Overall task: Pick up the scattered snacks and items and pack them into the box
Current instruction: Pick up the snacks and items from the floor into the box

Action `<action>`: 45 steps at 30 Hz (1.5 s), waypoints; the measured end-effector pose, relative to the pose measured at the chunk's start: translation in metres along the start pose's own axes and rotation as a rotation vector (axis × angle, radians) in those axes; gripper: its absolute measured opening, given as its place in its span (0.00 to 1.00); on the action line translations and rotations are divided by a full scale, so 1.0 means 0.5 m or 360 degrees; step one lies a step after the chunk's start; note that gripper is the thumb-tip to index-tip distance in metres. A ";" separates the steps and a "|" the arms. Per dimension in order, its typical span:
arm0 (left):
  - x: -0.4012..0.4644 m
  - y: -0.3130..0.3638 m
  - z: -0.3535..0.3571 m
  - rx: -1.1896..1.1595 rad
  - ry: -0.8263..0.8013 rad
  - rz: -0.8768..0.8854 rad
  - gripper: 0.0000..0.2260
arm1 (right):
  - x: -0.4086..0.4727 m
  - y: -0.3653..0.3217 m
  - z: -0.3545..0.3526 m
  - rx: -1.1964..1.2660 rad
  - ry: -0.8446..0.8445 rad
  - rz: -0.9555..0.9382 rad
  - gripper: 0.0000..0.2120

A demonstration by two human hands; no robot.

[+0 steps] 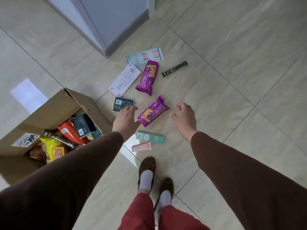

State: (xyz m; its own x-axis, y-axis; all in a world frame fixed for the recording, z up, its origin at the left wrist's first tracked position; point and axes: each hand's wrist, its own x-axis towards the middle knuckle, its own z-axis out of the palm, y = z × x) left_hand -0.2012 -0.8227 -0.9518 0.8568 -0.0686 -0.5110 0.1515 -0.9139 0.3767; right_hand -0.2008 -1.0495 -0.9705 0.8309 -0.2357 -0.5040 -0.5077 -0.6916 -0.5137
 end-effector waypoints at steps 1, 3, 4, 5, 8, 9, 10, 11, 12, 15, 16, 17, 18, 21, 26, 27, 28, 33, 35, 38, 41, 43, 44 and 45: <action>0.023 0.005 0.001 0.0003 -0.0002 -0.0008 0.26 | 0.026 -0.001 -0.002 -0.0013 -0.0006 -0.0012 0.20; 0.067 0.012 0.004 -0.0003 -0.0011 -0.0037 0.27 | 0.076 -0.001 -0.007 -0.0058 -0.0037 -0.0039 0.20; 0.089 0.016 0.007 -0.0006 -0.0012 -0.0051 0.26 | 0.101 0.000 -0.010 -0.0084 -0.0054 -0.0057 0.20; 0.112 0.019 0.010 -0.0013 -0.0015 -0.0067 0.26 | 0.129 0.003 -0.012 -0.0103 -0.0073 -0.0069 0.20; 0.178 0.031 0.022 -0.0041 -0.0017 -0.0141 0.25 | 0.210 0.014 -0.009 -0.0151 -0.0142 -0.0104 0.20; 0.202 0.035 0.028 -0.0042 -0.0012 -0.0167 0.25 | 0.239 0.018 -0.003 -0.0168 -0.0178 -0.0116 0.20; 0.228 0.037 0.033 -0.0039 -0.0001 -0.0195 0.25 | 0.269 0.022 0.006 -0.0183 -0.0224 -0.0136 0.21; 0.255 0.037 0.039 -0.0036 0.0007 -0.0228 0.26 | 0.298 0.025 0.018 -0.0196 -0.0284 -0.0153 0.22; 0.282 0.036 0.046 -0.0035 0.0011 -0.0262 0.26 | 0.323 0.028 0.031 -0.0207 -0.0348 -0.0169 0.22; 0.368 0.026 0.068 -0.0042 0.0022 -0.0343 0.27 | 0.381 0.037 0.080 -0.0264 -0.0554 -0.0300 0.26; 0.397 0.022 0.076 -0.0049 0.0028 -0.0363 0.28 | 0.395 0.042 0.100 -0.0300 -0.0625 -0.0375 0.28; 0.427 0.019 0.086 -0.0059 0.0036 -0.0376 0.28 | 0.408 0.049 0.121 -0.0339 -0.0692 -0.0456 0.29; 0.457 0.014 0.097 -0.0073 0.0045 -0.0383 0.29 | 0.418 0.058 0.144 -0.0382 -0.0753 -0.0540 0.31; 0.543 0.000 0.132 -0.0097 0.0059 -0.0391 0.31 | 0.445 0.087 0.213 -0.0577 -0.0875 -0.0807 0.35; 0.665 -0.023 0.211 -0.0123 0.0087 -0.0346 0.34 | 0.477 0.147 0.320 -0.0892 -0.0961 -0.1269 0.40; 0.684 -0.024 0.228 -0.0130 0.0085 -0.0350 0.36 | 0.481 0.160 0.337 -0.0942 -0.0960 -0.1330 0.41; 0.701 -0.028 0.244 -0.0127 0.0086 -0.0360 0.37 | 0.486 0.173 0.352 -0.0990 -0.0941 -0.1386 0.43; 0.734 -0.052 0.295 -0.0161 0.0147 -0.0410 0.35 | 0.511 0.214 0.370 -0.1099 -0.0824 -0.1344 0.40; 0.722 -0.055 0.298 -0.0175 0.0159 -0.0406 0.31 | 0.522 0.219 0.341 -0.1083 -0.0773 -0.1167 0.38; 0.677 -0.045 0.275 -0.0273 0.0189 -0.0432 0.31 | 0.530 0.211 0.264 -0.1069 -0.0655 -0.0920 0.36; 0.598 -0.031 0.216 -0.0307 0.0237 -0.0448 0.32 | 0.515 0.180 0.171 -0.1094 -0.0597 -0.0803 0.35; 0.533 -0.026 0.167 -0.0308 0.0269 -0.0467 0.32 | 0.490 0.148 0.111 -0.1107 -0.0545 -0.0738 0.35; 0.498 -0.026 0.141 -0.0321 0.0288 -0.0482 0.32 | 0.473 0.129 0.085 -0.1089 -0.0512 -0.0695 0.35; 0.464 -0.029 0.116 -0.0339 0.0311 -0.0502 0.32 | 0.455 0.108 0.063 -0.1056 -0.0472 -0.0651 0.36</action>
State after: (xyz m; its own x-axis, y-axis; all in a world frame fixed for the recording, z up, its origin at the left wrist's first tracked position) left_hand -0.0333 -0.8487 -1.1205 0.8265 0.2965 -0.4786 0.5017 -0.7737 0.3870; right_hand -0.0466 -1.1190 -1.1349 0.7790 0.2472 -0.5762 0.1380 -0.9640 -0.2271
